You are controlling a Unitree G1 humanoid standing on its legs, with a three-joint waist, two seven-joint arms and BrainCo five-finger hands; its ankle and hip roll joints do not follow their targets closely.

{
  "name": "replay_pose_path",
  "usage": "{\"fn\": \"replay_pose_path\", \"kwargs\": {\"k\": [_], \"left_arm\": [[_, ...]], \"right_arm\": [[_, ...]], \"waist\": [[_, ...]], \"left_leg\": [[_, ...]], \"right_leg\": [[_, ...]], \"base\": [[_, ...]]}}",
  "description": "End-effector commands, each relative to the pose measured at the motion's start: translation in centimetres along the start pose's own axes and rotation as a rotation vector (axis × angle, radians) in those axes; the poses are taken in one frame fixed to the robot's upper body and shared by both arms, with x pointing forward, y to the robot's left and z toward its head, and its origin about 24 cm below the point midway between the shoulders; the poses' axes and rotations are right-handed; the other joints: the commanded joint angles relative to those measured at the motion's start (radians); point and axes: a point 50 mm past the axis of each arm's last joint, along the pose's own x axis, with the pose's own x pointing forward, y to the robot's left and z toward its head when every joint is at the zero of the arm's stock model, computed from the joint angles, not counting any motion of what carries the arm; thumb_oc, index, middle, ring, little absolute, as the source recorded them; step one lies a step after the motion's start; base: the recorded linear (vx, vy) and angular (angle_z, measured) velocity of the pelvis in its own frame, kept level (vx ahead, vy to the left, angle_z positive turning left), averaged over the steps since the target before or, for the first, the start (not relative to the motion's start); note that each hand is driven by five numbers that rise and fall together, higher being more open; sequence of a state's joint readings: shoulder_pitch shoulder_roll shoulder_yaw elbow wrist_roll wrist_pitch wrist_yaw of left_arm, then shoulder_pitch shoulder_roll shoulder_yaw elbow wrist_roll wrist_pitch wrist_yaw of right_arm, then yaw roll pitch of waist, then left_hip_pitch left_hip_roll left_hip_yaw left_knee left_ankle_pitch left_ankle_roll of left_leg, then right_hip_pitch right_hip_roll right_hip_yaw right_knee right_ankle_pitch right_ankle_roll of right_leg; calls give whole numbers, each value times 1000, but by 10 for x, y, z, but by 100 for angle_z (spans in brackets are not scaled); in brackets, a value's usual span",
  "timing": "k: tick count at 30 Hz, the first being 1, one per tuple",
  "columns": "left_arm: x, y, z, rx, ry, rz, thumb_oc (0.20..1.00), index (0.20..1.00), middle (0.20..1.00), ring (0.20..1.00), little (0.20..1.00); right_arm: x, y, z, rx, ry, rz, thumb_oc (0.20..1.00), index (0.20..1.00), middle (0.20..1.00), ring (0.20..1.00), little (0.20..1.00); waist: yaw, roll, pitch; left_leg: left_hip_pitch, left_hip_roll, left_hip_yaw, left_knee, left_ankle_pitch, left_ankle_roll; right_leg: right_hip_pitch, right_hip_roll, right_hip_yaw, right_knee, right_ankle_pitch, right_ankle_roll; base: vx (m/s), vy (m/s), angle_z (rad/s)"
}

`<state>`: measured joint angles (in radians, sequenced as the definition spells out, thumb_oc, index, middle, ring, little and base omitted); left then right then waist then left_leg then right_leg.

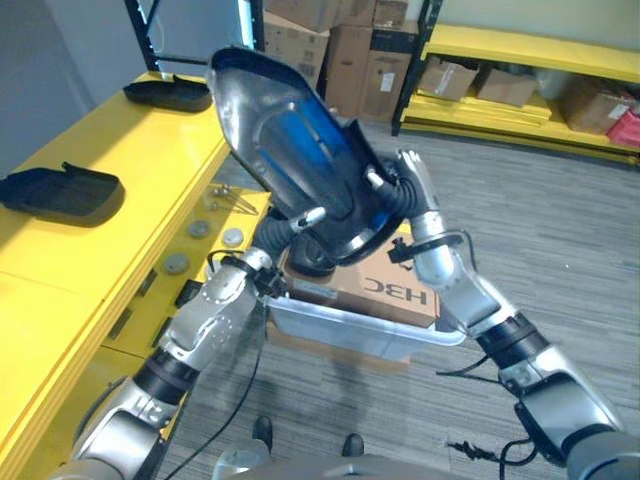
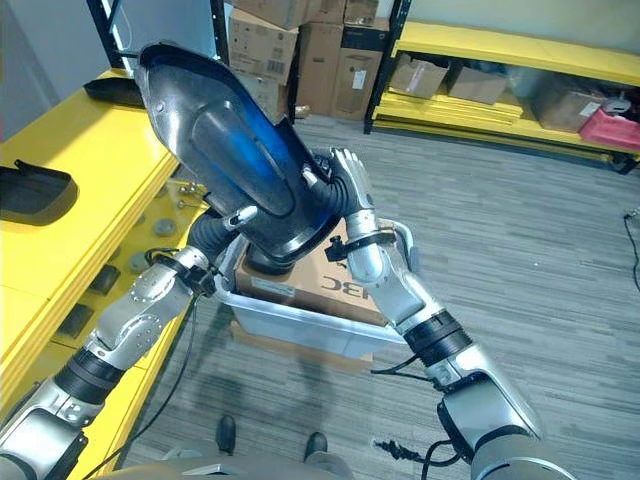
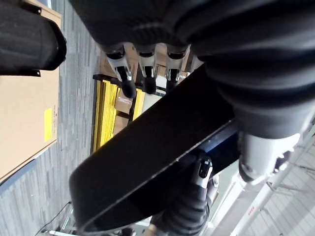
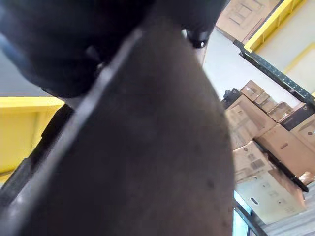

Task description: Move parts from the plastic box to the shelf.

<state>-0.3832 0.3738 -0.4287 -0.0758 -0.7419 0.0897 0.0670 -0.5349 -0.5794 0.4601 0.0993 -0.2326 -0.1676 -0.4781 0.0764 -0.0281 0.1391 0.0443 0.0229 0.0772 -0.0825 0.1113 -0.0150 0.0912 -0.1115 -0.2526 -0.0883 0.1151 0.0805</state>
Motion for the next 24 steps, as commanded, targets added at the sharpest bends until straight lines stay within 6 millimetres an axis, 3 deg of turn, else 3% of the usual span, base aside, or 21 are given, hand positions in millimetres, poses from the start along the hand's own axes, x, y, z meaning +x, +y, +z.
{"fn": "replay_pose_path", "kwargs": {"k": [1,9,13,16,17,24], "left_arm": [[19,-21,30,-35,-179,-56,200,200,200,200,200],[15,-12,38,-91,-298,62,200,200,200,200,200],[7,-4,49,-138,-453,178,200,200,200,200,200],[3,-5,53,-51,-521,229,200,200,200,200,200],[0,-4,56,39,-555,273,200,200,200,200,200],[-19,20,63,409,-656,488,200,200,200,200,200]], "right_arm": [[9,-2,51,165,-294,-69,200,200,200,200,200],[-6,14,76,346,-355,-7,200,200,200,200,200],[-21,39,78,470,-284,86,200,200,200,200,200],[-29,51,77,553,-225,159,200,200,200,200,200],[-33,54,71,587,-171,168,1000,1000,1000,1000,1000],[-63,44,28,672,74,10,1000,1000,1000,1000,1000]], "waist": [[18,-1,-24],[21,4,-21],[26,-1,-18],[30,-5,-11],[32,-7,-8],[7,-2,-6]], "left_leg": [[51,1,-23,-5,-136,9],[45,-1,-28,-5,-137,9],[44,-1,-33,-5,-136,8],[40,0,-38,-5,-133,7],[40,0,-41,-5,-134,7],[39,6,-33,-5,-132,4]], "right_leg": [[69,-26,-46,28,-129,42],[62,-27,-45,33,-135,40],[62,-29,-50,34,-135,39],[60,-27,-53,39,-138,36],[60,-28,-56,41,-140,36],[58,-22,-46,40,-142,35]], "base": [[0,0,0],[0,0,0],[5,-23,1],[-2,-63,3],[-7,-71,4],[0,-33,5]]}}
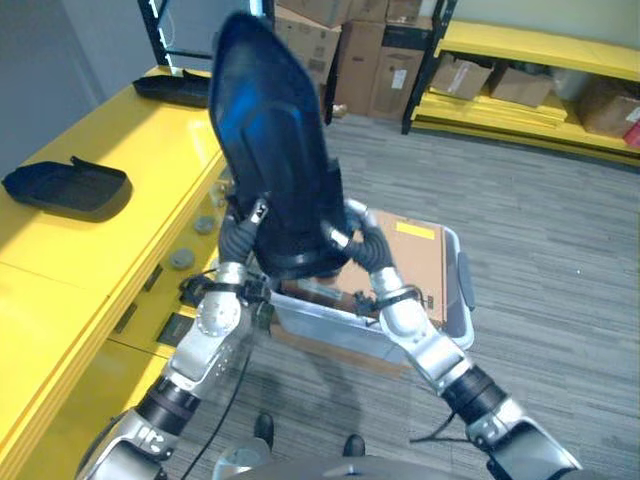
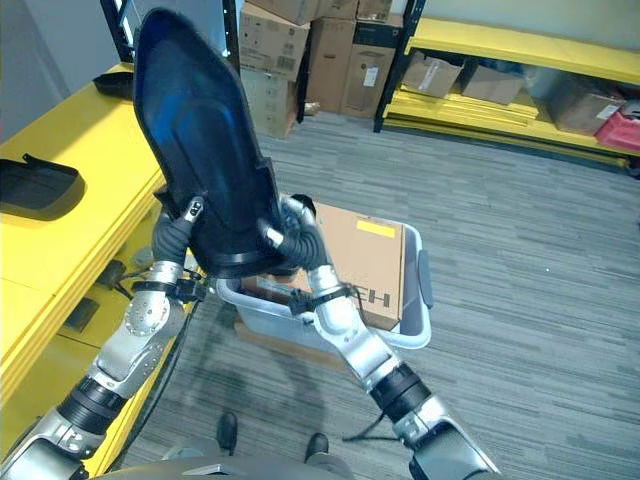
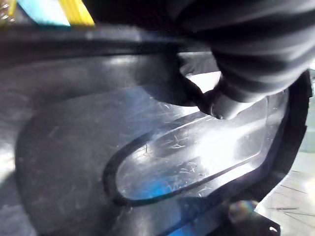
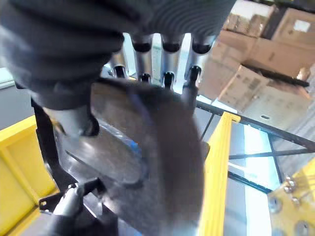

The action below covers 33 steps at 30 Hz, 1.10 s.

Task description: Move parts from the plastic box to the shelf.

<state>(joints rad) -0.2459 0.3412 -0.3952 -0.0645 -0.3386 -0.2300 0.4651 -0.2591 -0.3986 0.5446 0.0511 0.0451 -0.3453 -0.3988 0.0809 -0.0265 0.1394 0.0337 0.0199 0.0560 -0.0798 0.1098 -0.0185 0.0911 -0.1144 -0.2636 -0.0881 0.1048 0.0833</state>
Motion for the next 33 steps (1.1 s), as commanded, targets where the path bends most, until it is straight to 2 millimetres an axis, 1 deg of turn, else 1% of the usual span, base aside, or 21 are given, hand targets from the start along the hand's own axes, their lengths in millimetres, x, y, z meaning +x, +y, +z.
{"fn": "replay_pose_path", "kwargs": {"k": [1,2,4,5,7,10,12,15,16,17,19,20,21,22,23,24,26,27,29,32,33], "left_arm": [[29,7,52,102,-372,85,200,200,200,200,200],[28,7,52,102,-371,85,200,200,200,200,200],[27,28,51,159,-376,158,200,200,200,200,200],[24,40,55,212,-407,187,200,200,200,200,200],[22,48,59,247,-434,207,200,200,200,200,200],[12,70,69,286,-473,259,200,200,200,200,200],[2,84,78,296,-510,295,200,200,200,200,200],[-12,95,87,299,-540,327,200,200,200,200,200],[-19,97,91,276,-548,305,200,200,200,200,200],[-22,96,92,268,-550,280,200,200,200,200,200],[-24,94,94,247,-551,242,200,200,200,200,200],[-24,94,93,233,-547,219,200,200,200,200,200],[-23,93,93,225,-547,197,200,200,200,200,200],[-21,91,93,215,-555,165,200,200,200,200,200],[-20,89,94,212,-563,145,200,200,200,200,200],[-20,89,95,215,-571,136,200,200,200,200,200],[-18,86,99,234,-585,87,200,200,200,200,200],[-18,85,100,237,-588,80,200,200,200,200,200],[-17,81,105,252,-597,16,200,200,200,200,200],[-13,76,112,265,-602,-75,200,200,200,200,200],[-11,73,113,274,-600,-91,200,200,200,200,200]], "right_arm": [[-2,-12,17,105,-104,-62,1000,1000,1000,1000,1000],[-3,-13,17,105,-104,-62,1000,1000,1000,1000,1000],[-17,-26,2,80,-19,-77,1000,1000,1000,1000,1000],[-25,-30,-10,48,55,-38,1000,1000,1000,1000,1000],[-32,-33,-19,25,122,-2,1000,1000,1000,1000,1000],[-58,-38,-48,28,325,74,1000,1000,1000,1000,1000],[-93,-38,-78,44,543,133,1000,1000,1000,1000,1000],[-145,-32,-111,88,817,177,1000,1000,1000,1000,1000],[-180,-27,-127,113,972,169,1000,1000,1000,1000,1000],[-197,-25,-133,111,1051,155,1000,1000,1000,1000,1000],[-220,-21,-141,100,1171,157,1000,1000,1000,1000,1000],[-234,-21,-146,69,1241,149,1000,1000,1000,1000,1000],[-241,-22,-149,73,1288,127,1000,1000,1000,1000,1000],[-260,-27,-154,113,1409,62,1000,1000,1000,1000,1000],[-272,-33,-156,145,1489,13,1000,1000,1000,1000,1000],[-283,-38,-158,168,1571,-24,1000,1000,1000,1000,1000],[-312,-50,-156,211,1757,-99,1000,1000,1000,1000,1000],[-314,-51,-156,213,1771,-106,1000,1000,1000,1000,1000],[-321,-55,-155,240,1825,-140,1000,1000,1000,1000,1000],[-320,-56,-155,279,1818,-154,1000,1000,1000,1000,1000],[-318,-57,-156,291,1804,-159,1000,1000,1000,1000,1000]], "waist": [[-3,-2,-7],[-2,-2,-8],[-19,2,-7],[-26,3,-7],[-29,4,-5],[-33,3,-3],[-27,2,1],[1,1,15],[20,5,25],[32,8,33],[45,14,43],[53,17,46],[52,18,51],[54,21,51],[53,21,52],[57,22,50],[83,25,42],[87,25,41],[108,26,36],[111,25,43],[103,26,47]], "left_leg": [[50,10,-10,-7,-130,6],[50,10,-10,-7,-130,6],[51,14,-3,-7,-131,5],[51,19,4,-7,-130,3],[52,22,7,-7,-129,1],[54,32,15,-7,-126,-8],[51,41,14,-7,-118,-18],[41,51,-9,-7,-106,-33],[31,65,9,-7,-91,-49],[28,79,38,-5,-84,-62],[17,98,88,-3,-67,-77],[18,117,131,-1,-71,-95],[16,126,164,1,-60,-98],[18,138,236,3,-48,-97],[20,141,273,3,-43,-94],[17,138,281,2,-41,-93],[6,115,258,2,-48,-80],[4,111,254,2,-50,-77],[-1,85,232,2,-64,-51],[4,30,210,2,-88,1],[10,18,203,1,-94,13]], "right_leg": [[57,-19,-33,40,-132,32],[57,-19,-32,40,-132,32],[53,-18,-19,43,-136,32],[49,-18,-17,46,-140,31],[48,-18,-17,48,-142,31],[49,-20,-24,50,-147,28],[51,-19,-40,53,-153,22],[57,-16,-70,61,-167,11],[67,-19,-111,64,-171,4],[79,-22,-149,69,-177,2],[95,-29,-209,76,-180,0],[114,-34,-238,87,-198,5],[122,-40,-270,96,-199,6],[132,-48,-317,105,-192,10],[139,-54,-338,105,-186,15],[143,-56,-344,105,-184,18],[157,-69,-342,123,-195,26],[158,-72,-341,128,-197,28],[167,-94,-337,184,-211,32],[113,-201,-314,422,-117,78],[94,-219,-286,486,-85,86]], "base": [[0,0,0],[0,0,0],[23,-1,-4],[17,-10,-6],[12,-12,-7],[25,-34,-3],[41,-68,4],[34,-58,22],[52,-30,31],[48,-10,42],[61,39,147],[88,90,218],[115,173,207],[69,201,148],[93,236,163],[138,263,178],[172,260,126],[146,184,49],[136,182,36],[176,272,25],[172,225,58]]}}
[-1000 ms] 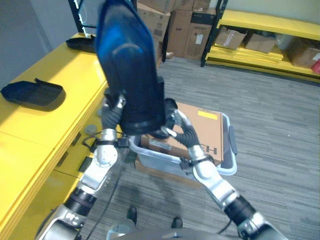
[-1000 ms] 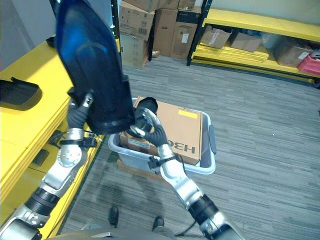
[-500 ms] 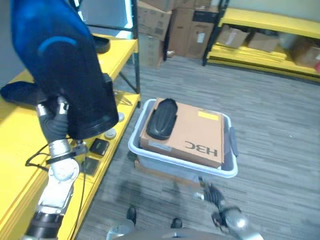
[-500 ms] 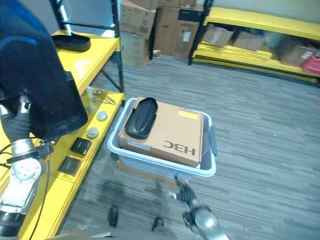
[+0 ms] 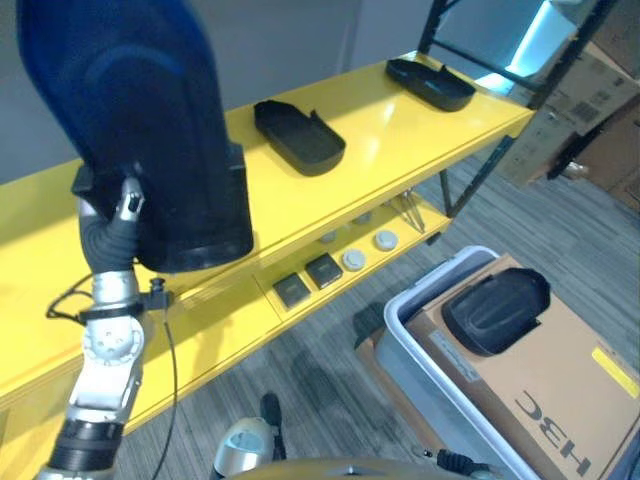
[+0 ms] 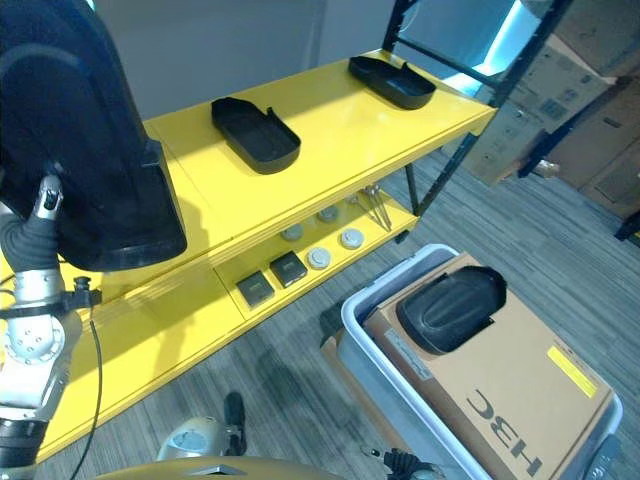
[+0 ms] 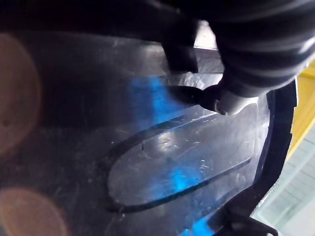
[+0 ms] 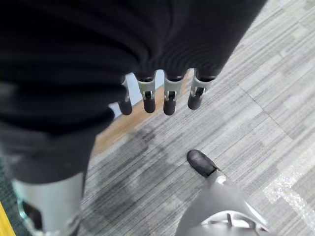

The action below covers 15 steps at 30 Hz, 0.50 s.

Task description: Move parts from the plastic box to the shelf.

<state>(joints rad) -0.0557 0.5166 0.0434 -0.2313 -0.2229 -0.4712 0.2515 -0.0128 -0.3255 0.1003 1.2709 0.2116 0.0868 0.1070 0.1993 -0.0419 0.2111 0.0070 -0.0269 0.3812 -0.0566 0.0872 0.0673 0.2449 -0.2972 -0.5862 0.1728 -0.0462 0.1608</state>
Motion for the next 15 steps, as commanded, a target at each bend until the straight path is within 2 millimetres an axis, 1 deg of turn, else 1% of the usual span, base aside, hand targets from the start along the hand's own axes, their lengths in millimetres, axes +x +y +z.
{"fn": "replay_pose_path", "kwargs": {"k": [1,2,3,4,5,6,7,9,10,11,12,14,15], "left_arm": [[21,-11,33,-45,-194,-112,200,200,200,200,200],[22,-13,32,-42,-192,-119,200,200,200,200,200],[24,-16,30,-51,-188,-131,200,200,200,200,200],[26,-19,30,-67,-190,-136,200,200,200,200,200],[27,-20,30,-74,-191,-136,200,200,200,200,200],[33,-27,30,-102,-195,-149,200,200,200,200,200],[40,-42,30,-140,-193,-182,200,200,200,200,200],[42,-50,29,-157,-185,-193,200,200,200,200,200],[42,-51,29,-156,-182,-190,200,200,200,200,200],[40,-52,27,-169,-141,-160,200,200,200,200,200],[39,-51,26,-171,-132,-152,200,200,200,200,200],[33,-46,23,-181,-98,-116,200,200,200,200,200],[30,-42,20,-182,-77,-95,200,200,200,200,200]], "right_arm": [[-1,1,-3,5,-8,56,1000,1000,1000,1000,1000],[-1,3,-2,-4,-11,67,1000,1000,1000,1000,1000],[0,7,-1,-34,-16,87,1000,1000,1000,1000,1000],[0,11,1,-70,-28,94,1000,1000,1000,1000,1000],[1,12,2,-88,-33,95,1000,1000,1000,1000,1000],[1,16,4,-104,-41,92,1000,1000,1000,1000,1000],[2,17,6,-85,-34,98,1000,1000,1000,1000,1000],[2,18,8,-87,-28,102,1000,1000,1000,1000,1000],[2,18,9,-92,-28,103,1000,1000,1000,1000,1000],[2,19,17,-108,-30,111,1000,1000,1000,1000,1000],[2,19,18,-110,-29,113,1000,1000,1000,1000,1000],[2,17,23,-115,-29,116,1000,1000,1000,1000,1000],[2,15,24,-119,-22,110,1000,1000,1000,1000,1000]], "waist": [[-30,40,-18],[-44,40,-13],[-76,47,-7],[-97,59,-3],[-105,61,-4],[-134,61,-6],[-167,53,-11],[-175,49,-22],[-176,48,-22],[-156,36,-30],[-153,35,-30],[-130,31,-26],[-118,29,-18]], "left_leg": [[45,47,-139,-23,-79,-59],[52,36,-158,-24,-87,-50],[67,29,-202,-28,-94,-45],[60,35,-227,-31,-73,-44],[58,36,-244,-31,-72,-47],[53,33,-309,-31,-70,-53],[54,17,-402,-31,-75,-57],[45,9,-439,-31,-72,-62],[46,8,-445,-31,-71,-64],[37,6,-461,-31,-66,-81],[35,7,-463,-31,-63,-85],[2,15,-460,-31,-38,-105],[-39,23,-434,-19,-19,-123]], "right_leg": [[-95,-34,92,282,84,17],[-131,-19,142,316,86,21],[-204,32,221,336,68,10],[-246,75,250,306,63,-20],[-255,92,264,283,59,-24],[-261,149,311,160,45,-37],[-238,216,410,6,3,-55],[-220,244,452,-57,2,-69],[-214,246,454,-65,2,-71],[-173,262,463,-137,8,-85],[-165,265,465,-147,9,-88],[-129,272,465,-189,6,-100],[-101,273,457,-214,2,-108]], "base": [[159,170,59],[179,106,51],[94,17,31],[63,-39,41],[46,-179,115],[160,-385,166],[148,-397,185],[77,-259,155],[85,-349,177],[66,-283,149],[62,-315,79],[4,-166,10],[-14,-135,-8]]}}
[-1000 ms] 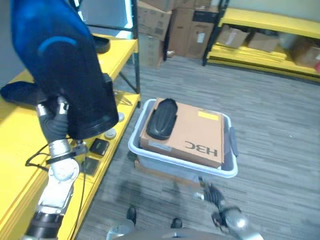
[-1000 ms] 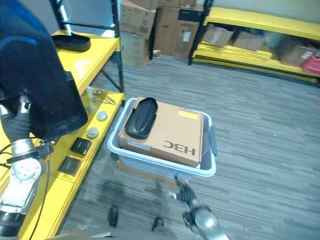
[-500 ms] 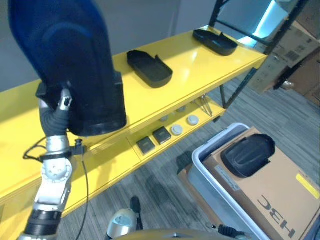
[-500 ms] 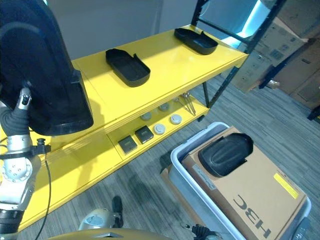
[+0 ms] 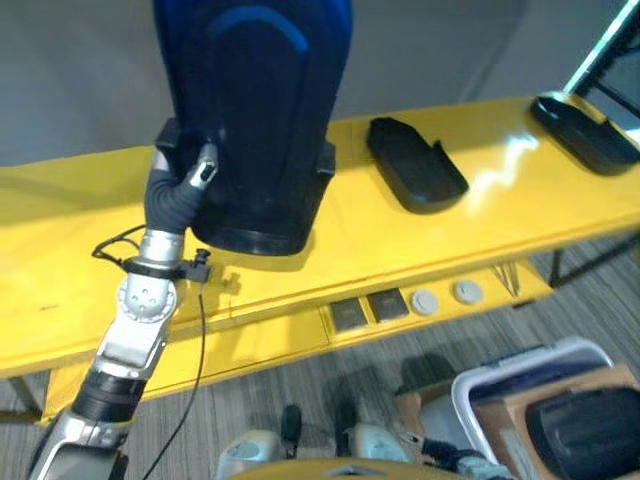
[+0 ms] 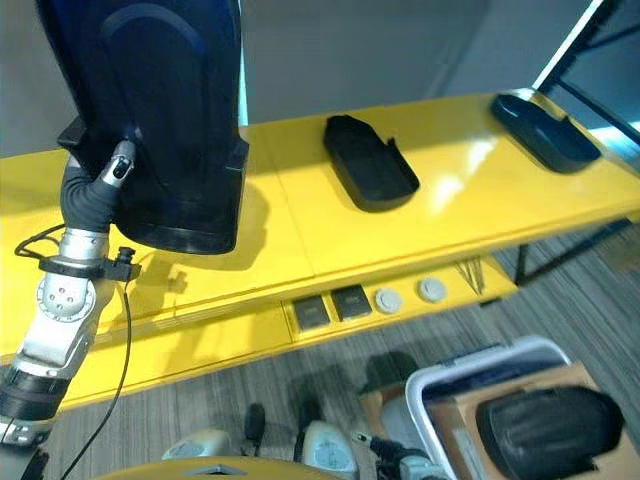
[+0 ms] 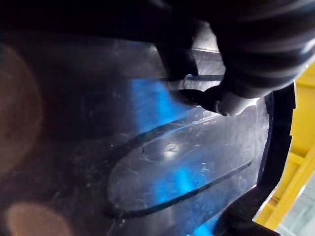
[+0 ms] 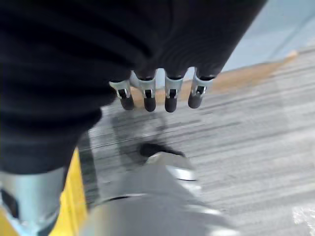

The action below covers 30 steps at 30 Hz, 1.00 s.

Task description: Move parts from the plastic box to the shelf.

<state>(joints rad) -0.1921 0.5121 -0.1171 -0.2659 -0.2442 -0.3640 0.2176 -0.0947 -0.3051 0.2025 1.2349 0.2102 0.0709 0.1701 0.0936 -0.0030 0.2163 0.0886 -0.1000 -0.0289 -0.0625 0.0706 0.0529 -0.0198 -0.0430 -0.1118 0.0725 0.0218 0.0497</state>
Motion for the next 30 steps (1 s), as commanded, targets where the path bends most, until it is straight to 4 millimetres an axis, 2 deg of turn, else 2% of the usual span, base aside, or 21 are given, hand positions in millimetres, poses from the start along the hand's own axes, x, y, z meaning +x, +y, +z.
{"fn": "replay_pose_path", "kwargs": {"k": [1,2,3,4,5,7,9,11,15,17,22,27,30], "left_arm": [[9,3,13,-63,-78,65,200,200,200,200,200],[7,3,12,-69,-71,66,200,200,200,200,200],[6,3,9,-87,-62,58,200,200,200,200,200],[5,3,8,-84,-55,61,200,200,200,200,200],[3,2,5,-81,-46,63,200,200,200,200,200],[-1,5,2,-69,-25,77,200,200,200,200,200],[-2,5,1,-53,-18,81,200,200,200,200,200],[-7,10,-5,82,56,87,200,200,200,200,200],[-8,20,-12,111,126,122,200,200,200,200,200],[-13,29,-22,124,202,166,200,200,200,200,200],[-16,38,-40,27,306,324,200,200,200,200,200],[-12,23,-57,-45,350,434,200,200,200,200,200],[8,-5,-61,-134,300,424,200,200,200,200,200]], "right_arm": [[-3,-8,-19,0,96,-7,1000,1000,1000,1000,1000],[-3,-9,-20,6,108,-11,1000,1000,1000,1000,1000],[-5,-12,-26,34,130,-21,1000,1000,1000,1000,1000],[-5,-13,-28,43,138,-25,1000,1000,1000,1000,1000],[-6,-15,-33,68,155,-32,1000,1000,1000,1000,1000],[-8,-16,-38,64,182,-31,1000,1000,1000,1000,1000],[-8,-16,-39,60,189,-31,1000,1000,1000,1000,1000],[-7,-12,-43,74,207,-16,1000,1000,1000,1000,1000],[-7,-11,-46,122,206,-36,1000,1000,1000,1000,1000],[-8,-10,-50,169,216,-31,1000,1000,1000,1000,1000],[-9,0,-61,70,257,7,1000,1000,1000,1000,1000],[-8,8,-60,25,258,37,1000,1000,1000,1000,1000],[-3,8,-35,-36,194,34,1000,1000,1000,1000,1000]], "waist": [[-9,-9,-20],[-9,-8,-18],[-16,-6,-14],[-21,-6,-14],[-33,-6,-12],[-46,-9,-9],[-46,-12,-11],[-38,-11,-26],[-48,7,-42],[-57,16,-47],[-79,31,-35],[-117,35,-10],[-141,40,53]], "left_leg": [[-136,103,-4,-9,5,-115],[-149,114,35,-4,12,-122],[-163,145,132,10,16,-132],[-166,155,160,18,14,-134],[-160,182,227,42,4,-133],[-129,203,257,76,-32,-127],[-113,201,243,92,-53,-122],[-34,180,182,86,-108,-116],[-3,173,156,33,-100,-117],[13,169,156,7,-98,-112],[12,155,169,-19,-103,-105],[-12,156,188,-25,-106,-105],[-69,162,189,-25,-82,-108]], "right_leg": [[173,19,-28,-119,-69,0],[181,16,-48,-123,-73,-3],[188,8,-103,-124,-78,-5],[189,5,-121,-123,-79,-6],[182,-10,-166,-114,-78,-6],[175,-33,-198,-98,-82,-5],[171,-43,-200,-93,-79,-3],[168,-59,-191,-104,-63,6],[158,-64,-175,-95,-61,16],[157,-67,-164,-101,-55,23],[132,-77,-155,-125,-34,43],[97,-76,-139,-122,-34,51],[38,-64,-112,-101,-39,38]], "base": [[-26,-92,-4],[-55,-44,11],[-65,-29,30],[-99,15,54],[-79,46,98],[-62,96,98],[-16,73,53],[47,170,30],[107,149,10],[150,148,3],[29,79,5],[-2,32,-7],[-186,14,-16]]}}
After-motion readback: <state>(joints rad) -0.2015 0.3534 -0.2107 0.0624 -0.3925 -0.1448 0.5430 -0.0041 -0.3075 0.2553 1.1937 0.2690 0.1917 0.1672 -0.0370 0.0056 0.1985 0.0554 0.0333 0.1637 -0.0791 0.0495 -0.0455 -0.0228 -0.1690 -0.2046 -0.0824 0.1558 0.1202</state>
